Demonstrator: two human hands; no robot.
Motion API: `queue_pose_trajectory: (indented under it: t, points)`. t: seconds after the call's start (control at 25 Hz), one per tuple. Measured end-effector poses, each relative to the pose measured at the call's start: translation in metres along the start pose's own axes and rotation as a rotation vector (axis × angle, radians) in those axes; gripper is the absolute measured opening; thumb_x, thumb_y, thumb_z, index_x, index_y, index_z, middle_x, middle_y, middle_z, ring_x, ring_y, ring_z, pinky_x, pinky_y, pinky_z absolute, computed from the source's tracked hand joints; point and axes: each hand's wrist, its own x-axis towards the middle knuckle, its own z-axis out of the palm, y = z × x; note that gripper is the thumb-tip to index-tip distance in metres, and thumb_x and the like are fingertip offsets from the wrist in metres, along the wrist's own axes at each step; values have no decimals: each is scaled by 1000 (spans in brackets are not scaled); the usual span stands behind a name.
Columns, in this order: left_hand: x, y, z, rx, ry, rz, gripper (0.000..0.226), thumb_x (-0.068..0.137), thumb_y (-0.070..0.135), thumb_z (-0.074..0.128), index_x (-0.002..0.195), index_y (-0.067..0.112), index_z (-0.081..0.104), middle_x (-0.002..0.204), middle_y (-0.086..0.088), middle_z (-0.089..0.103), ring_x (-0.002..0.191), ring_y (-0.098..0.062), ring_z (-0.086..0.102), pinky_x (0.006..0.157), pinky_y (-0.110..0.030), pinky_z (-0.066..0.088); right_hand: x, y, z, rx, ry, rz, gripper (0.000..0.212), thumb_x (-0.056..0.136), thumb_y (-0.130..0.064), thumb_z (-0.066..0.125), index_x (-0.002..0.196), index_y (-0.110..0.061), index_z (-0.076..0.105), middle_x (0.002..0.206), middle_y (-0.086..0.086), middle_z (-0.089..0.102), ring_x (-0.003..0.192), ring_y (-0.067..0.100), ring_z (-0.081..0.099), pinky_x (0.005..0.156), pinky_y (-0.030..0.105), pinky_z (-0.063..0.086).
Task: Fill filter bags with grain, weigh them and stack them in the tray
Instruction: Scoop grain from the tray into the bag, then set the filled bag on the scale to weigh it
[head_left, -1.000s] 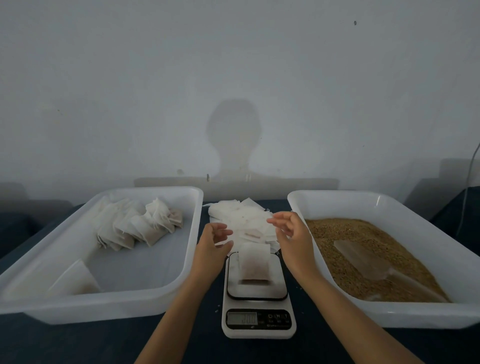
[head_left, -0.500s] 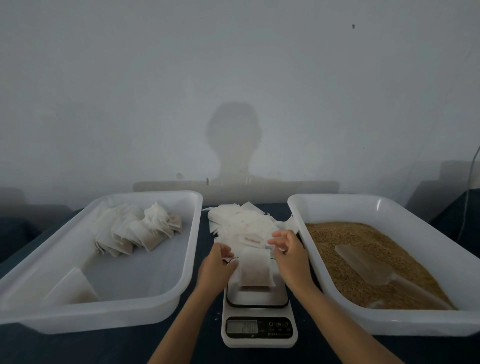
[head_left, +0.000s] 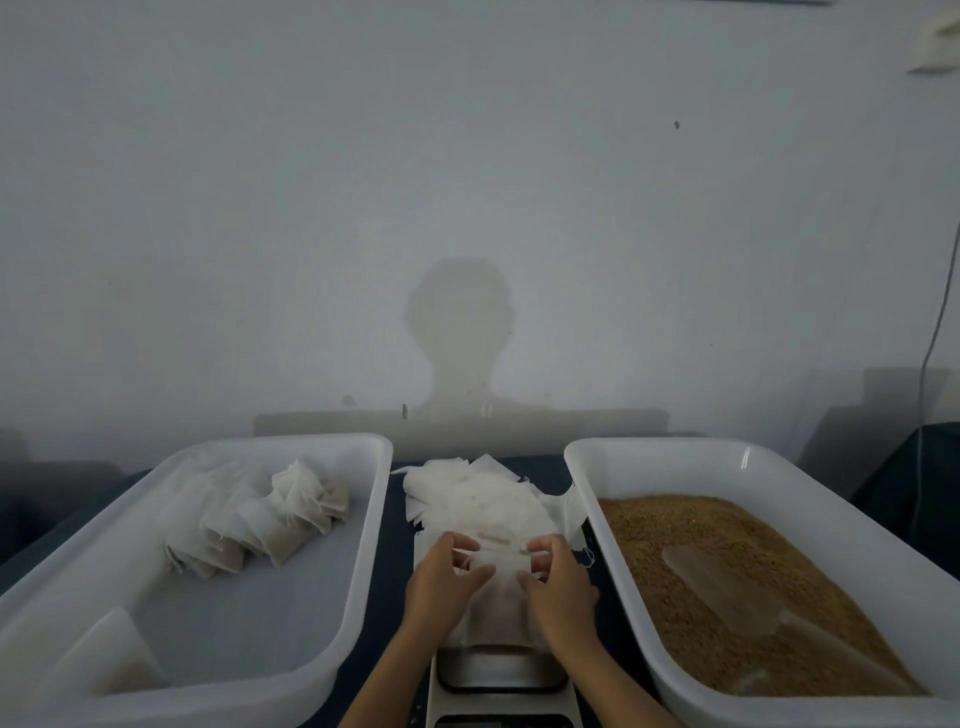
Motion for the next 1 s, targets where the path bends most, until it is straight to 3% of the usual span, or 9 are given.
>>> queue_pose_trajectory:
  t: [0.16, 0.28, 0.4, 0.52, 0.64, 0.72, 0.88, 1.0]
  points:
    - [-11, 19, -13, -1, 25, 228, 7, 88, 26, 65, 85, 28, 59, 80, 12, 60, 77, -7, 57, 67, -12, 43, -10, -7, -14, 338, -18, -94, 28, 88, -10, 65, 110, -20, 52, 98, -10, 59, 95, 12, 61, 76, 14, 48]
    - [-18, 43, -27, -83, 43, 340, 12, 88, 21, 64, 80, 27, 58, 81, 10, 62, 78, -10, 59, 70, -23, 49, -18, -18, -30, 698, -196, -44, 33, 87, -10, 64, 115, -18, 50, 104, 2, 66, 88, 10, 67, 71, 19, 54]
    - [-22, 71, -33, -313, 89, 371, 12, 88, 14, 64, 79, 20, 58, 81, 11, 63, 77, -11, 60, 65, -22, 49, -25, -31, -45, 666, -285, -48, 42, 82, -7, 70, 121, -13, 53, 111, 10, 65, 100, 20, 65, 80, 32, 57]
    - [-22, 95, -27, -459, 75, 357, 14, 89, 12, 63, 77, 18, 58, 79, 9, 62, 74, -6, 59, 59, -19, 50, -31, -37, -71, 597, -220, -104, 36, 79, -10, 75, 112, -14, 62, 101, 6, 70, 89, 20, 69, 66, 28, 58]
    - [-23, 105, -12, -557, -39, 261, 3, 90, 14, 61, 89, 15, 59, 84, 3, 65, 75, -11, 65, 60, -20, 53, -27, -28, -117, 412, -149, -130, 28, 77, -19, 76, 101, -24, 64, 87, -3, 72, 74, 12, 69, 53, 19, 52]
    - [-23, 105, 4, -533, -122, 206, 7, 90, 13, 62, 96, 14, 58, 92, -2, 67, 80, -15, 67, 64, -20, 54, -16, -12, -157, 137, -86, -113, 27, 76, -23, 77, 98, -25, 63, 84, -4, 70, 68, 11, 67, 50, 20, 49]
    - [-25, 98, 26, -493, -175, 130, 6, 90, 9, 60, 94, 14, 58, 94, -8, 66, 80, -13, 64, 63, -15, 53, 5, 18, -213, -496, -84, -35, 49, 80, -21, 74, 125, -15, 56, 115, 1, 62, 101, 18, 58, 78, 28, 45]
    - [-25, 91, 31, -474, -166, 110, 7, 91, 8, 59, 93, 14, 58, 96, -9, 66, 80, -14, 64, 64, -17, 53, 9, 25, -220, -737, -162, -30, 37, 81, -15, 70, 117, -15, 60, 113, 2, 61, 98, 17, 59, 81, 26, 48]
